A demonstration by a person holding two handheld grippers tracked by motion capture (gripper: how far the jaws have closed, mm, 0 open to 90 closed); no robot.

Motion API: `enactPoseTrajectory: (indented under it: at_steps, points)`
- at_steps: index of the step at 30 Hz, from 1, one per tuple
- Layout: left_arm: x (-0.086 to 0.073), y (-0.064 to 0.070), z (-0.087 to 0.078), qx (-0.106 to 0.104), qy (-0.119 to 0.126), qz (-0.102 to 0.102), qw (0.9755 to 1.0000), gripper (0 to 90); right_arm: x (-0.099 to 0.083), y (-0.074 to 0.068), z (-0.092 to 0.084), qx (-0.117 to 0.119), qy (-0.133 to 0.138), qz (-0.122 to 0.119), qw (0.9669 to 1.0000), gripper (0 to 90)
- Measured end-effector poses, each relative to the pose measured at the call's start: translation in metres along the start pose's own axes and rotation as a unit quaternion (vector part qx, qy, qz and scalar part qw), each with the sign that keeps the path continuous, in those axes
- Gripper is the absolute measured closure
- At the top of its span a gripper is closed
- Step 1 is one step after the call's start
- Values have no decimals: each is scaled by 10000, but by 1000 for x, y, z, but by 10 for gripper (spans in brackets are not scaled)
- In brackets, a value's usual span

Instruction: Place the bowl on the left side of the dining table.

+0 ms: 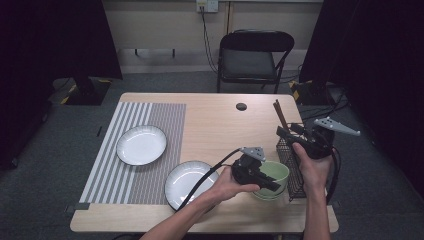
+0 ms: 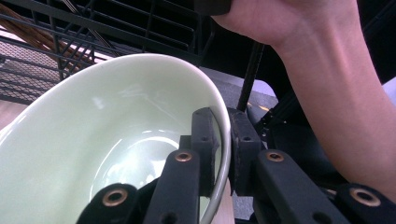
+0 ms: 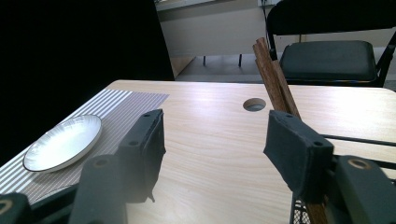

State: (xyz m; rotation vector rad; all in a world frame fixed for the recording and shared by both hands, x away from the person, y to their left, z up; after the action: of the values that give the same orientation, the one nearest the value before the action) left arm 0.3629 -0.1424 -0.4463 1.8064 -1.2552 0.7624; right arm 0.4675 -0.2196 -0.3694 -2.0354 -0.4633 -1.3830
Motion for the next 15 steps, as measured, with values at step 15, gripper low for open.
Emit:
enactPoseTrajectory:
  at_steps: [15]
  points:
    - [-4, 2, 4, 148, -115, 235, 9995, 823, 0, 0, 0, -6, 14, 0, 10000, 370]
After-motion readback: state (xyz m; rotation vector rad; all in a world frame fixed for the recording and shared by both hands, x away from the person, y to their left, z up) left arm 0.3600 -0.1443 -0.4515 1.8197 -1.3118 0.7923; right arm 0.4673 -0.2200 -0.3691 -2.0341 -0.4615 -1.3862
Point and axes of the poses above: each handheld gripper's, and its own axes: z roughly forward along the jaws, x roughly out of its top, y roughly to its right, the point moved 10 cm from there along z, roughly forward along the jaws, and after that the axes turned 13 degrees about x, right-handed, at the moved point
